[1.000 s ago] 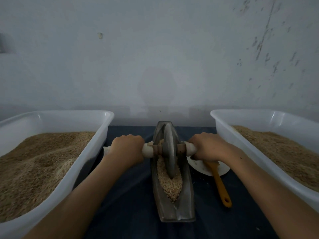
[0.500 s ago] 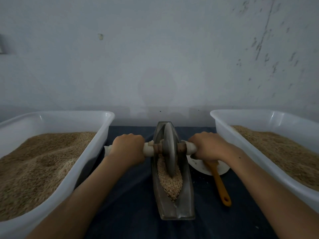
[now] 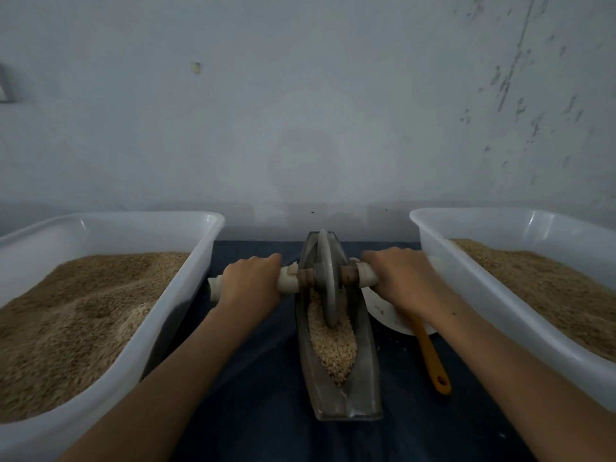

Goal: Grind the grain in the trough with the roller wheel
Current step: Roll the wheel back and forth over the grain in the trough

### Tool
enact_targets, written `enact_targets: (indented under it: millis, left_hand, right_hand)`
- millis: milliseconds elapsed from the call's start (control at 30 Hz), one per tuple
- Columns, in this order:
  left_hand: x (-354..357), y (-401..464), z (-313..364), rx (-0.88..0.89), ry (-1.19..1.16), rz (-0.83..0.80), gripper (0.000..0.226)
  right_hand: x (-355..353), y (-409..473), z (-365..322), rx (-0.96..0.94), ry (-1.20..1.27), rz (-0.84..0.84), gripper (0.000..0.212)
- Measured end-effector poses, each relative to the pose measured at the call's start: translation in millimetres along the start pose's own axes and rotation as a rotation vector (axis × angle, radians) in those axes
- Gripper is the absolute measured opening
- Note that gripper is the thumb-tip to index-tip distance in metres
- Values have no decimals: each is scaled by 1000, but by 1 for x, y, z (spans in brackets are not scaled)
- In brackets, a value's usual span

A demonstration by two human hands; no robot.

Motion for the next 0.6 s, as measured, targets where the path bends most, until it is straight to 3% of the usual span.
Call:
enact_targets:
  millis: [233,367,467,533,600]
  left_hand:
    - [11,2,-3,17,30,-284,25]
    - [10,3,-2,22,51,-323,30]
    - [9,5,-2,12,53,-278,26]
    - [9,5,-2,0,40,-214,22]
    - [7,4,-3,-12,10,-138,17]
  right_hand:
    - [-1,2,-1,-28,19,-300,5]
    - [2,-4,0,-28,42,-429,14]
    - [5,-3,1,-19,55,-383,6]
    - [2,0,0,-18,10,-259,16]
    - [-1,1,-1,-21,-21,-110,10]
Point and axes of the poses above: each hand's wrist, its own y-axis towards the middle knuckle, its own x-axis out of the palm, z = x × y, the point moved 7 cm from there along y, towards the middle knuckle, and after that the axes turned 2 degrees about -z, right-handed, at the moved point
